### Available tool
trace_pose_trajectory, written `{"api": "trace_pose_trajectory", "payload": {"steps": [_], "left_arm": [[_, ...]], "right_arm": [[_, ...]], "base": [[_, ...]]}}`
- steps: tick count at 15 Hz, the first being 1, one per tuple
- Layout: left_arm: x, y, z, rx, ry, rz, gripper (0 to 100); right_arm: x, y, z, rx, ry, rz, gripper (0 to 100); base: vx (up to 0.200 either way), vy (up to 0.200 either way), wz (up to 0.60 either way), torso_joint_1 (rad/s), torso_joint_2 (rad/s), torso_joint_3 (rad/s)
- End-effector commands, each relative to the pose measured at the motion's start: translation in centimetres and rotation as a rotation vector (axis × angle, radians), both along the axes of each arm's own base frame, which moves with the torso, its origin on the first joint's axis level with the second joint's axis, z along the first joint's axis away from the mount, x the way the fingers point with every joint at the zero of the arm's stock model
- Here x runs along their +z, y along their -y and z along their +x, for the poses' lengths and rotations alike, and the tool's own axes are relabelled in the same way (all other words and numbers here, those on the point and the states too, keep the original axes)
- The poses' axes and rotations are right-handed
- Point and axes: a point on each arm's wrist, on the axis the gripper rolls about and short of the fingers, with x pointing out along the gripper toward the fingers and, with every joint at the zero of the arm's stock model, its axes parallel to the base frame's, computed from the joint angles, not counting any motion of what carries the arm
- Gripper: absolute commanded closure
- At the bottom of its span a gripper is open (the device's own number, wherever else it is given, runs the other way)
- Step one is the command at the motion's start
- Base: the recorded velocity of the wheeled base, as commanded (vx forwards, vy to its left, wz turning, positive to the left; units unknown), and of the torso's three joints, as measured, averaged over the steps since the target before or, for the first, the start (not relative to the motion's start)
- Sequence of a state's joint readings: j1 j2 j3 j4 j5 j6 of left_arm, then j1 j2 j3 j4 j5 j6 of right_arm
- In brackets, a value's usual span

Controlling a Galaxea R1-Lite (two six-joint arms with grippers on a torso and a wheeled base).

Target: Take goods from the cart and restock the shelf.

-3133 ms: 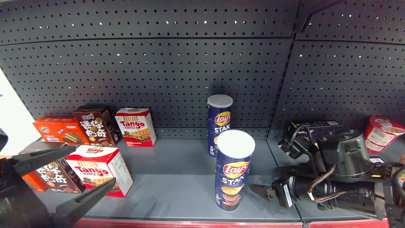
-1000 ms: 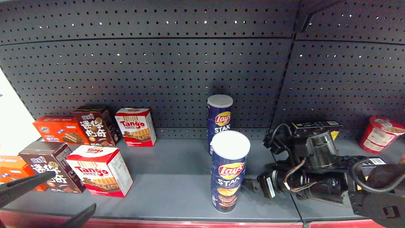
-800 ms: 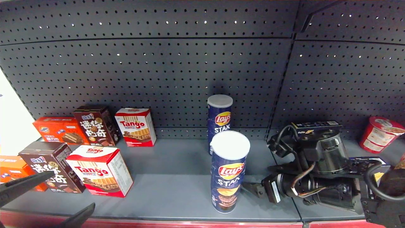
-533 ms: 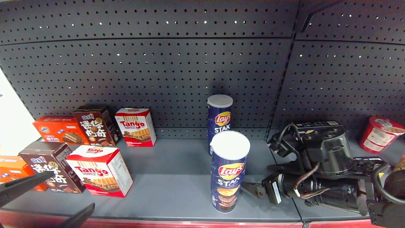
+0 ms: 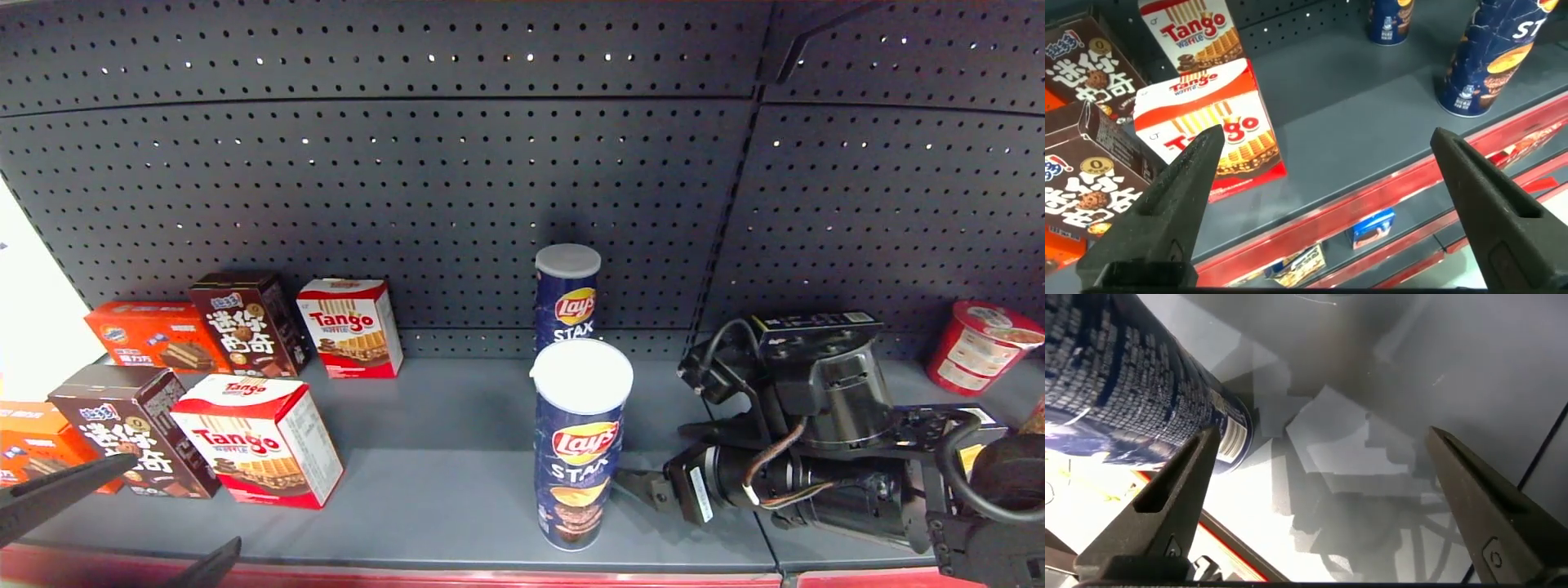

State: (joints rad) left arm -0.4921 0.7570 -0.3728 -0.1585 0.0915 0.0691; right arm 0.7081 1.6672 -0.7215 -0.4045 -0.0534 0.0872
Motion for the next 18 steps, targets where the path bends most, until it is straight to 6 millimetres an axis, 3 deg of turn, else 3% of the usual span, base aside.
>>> {"api": "trace_pose_trajectory", "payload": {"steps": [1,18], "left_arm": [[-0.03,-0.02,-0.04,0.000,0.000,0.000,0],[-0.51,-0.31,-0.51,0.017,-0.002,-0.018,0]], "right_arm": [[-0.15,-0.09,0.07,0.000,-0.004,-0.003,0],[-0.16,-0.40,0.11,0.005,-0.004,-0.001,0]], "base": [[0.000,0.000,0.00,0.000,0.00,0.000],[0.000,0.000,0.00,0.000,0.00,0.000]]}}
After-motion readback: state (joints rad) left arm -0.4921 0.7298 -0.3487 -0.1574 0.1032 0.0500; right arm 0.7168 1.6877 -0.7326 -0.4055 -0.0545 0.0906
